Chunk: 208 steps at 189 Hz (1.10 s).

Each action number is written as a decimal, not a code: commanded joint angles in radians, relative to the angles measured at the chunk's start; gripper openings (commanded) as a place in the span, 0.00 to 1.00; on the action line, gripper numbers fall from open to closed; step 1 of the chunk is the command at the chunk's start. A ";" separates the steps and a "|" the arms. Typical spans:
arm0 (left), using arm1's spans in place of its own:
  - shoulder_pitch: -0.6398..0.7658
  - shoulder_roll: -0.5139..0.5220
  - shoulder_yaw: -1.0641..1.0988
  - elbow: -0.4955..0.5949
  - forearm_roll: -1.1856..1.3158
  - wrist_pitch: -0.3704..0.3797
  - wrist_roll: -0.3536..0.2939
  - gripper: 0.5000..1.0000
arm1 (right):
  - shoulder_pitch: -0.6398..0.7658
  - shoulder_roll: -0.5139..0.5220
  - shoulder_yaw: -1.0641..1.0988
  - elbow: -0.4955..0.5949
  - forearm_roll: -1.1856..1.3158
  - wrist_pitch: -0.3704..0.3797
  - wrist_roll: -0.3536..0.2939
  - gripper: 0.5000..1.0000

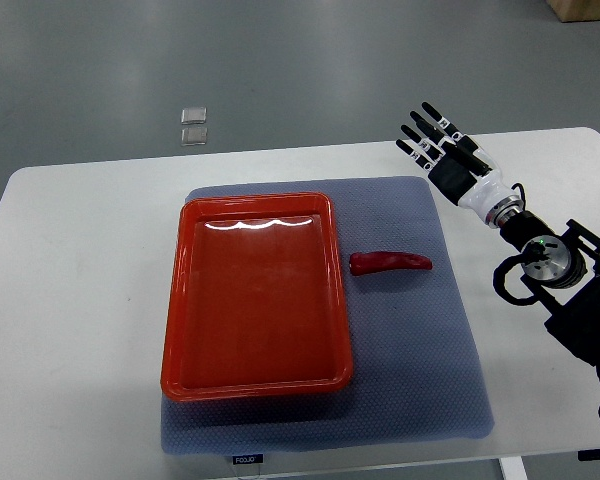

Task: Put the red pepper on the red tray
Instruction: 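Move the right hand down toward the red pepper beside the tray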

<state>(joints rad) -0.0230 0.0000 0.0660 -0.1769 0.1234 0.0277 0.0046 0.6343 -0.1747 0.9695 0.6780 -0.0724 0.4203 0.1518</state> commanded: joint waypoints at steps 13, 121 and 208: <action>0.000 0.000 0.002 0.001 0.001 0.000 0.000 1.00 | 0.001 0.001 0.000 0.000 0.000 0.000 0.000 0.82; 0.008 0.000 0.000 -0.003 -0.001 0.000 0.002 1.00 | 0.146 -0.166 -0.218 0.055 -0.406 0.117 -0.002 0.82; 0.009 0.000 0.000 -0.001 0.001 -0.002 0.005 1.00 | 0.225 -0.299 -0.500 0.315 -0.986 -0.011 -0.018 0.81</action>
<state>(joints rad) -0.0147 0.0000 0.0660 -0.1794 0.1244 0.0262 0.0092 0.8761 -0.4713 0.4828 0.9621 -1.0001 0.4512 0.1310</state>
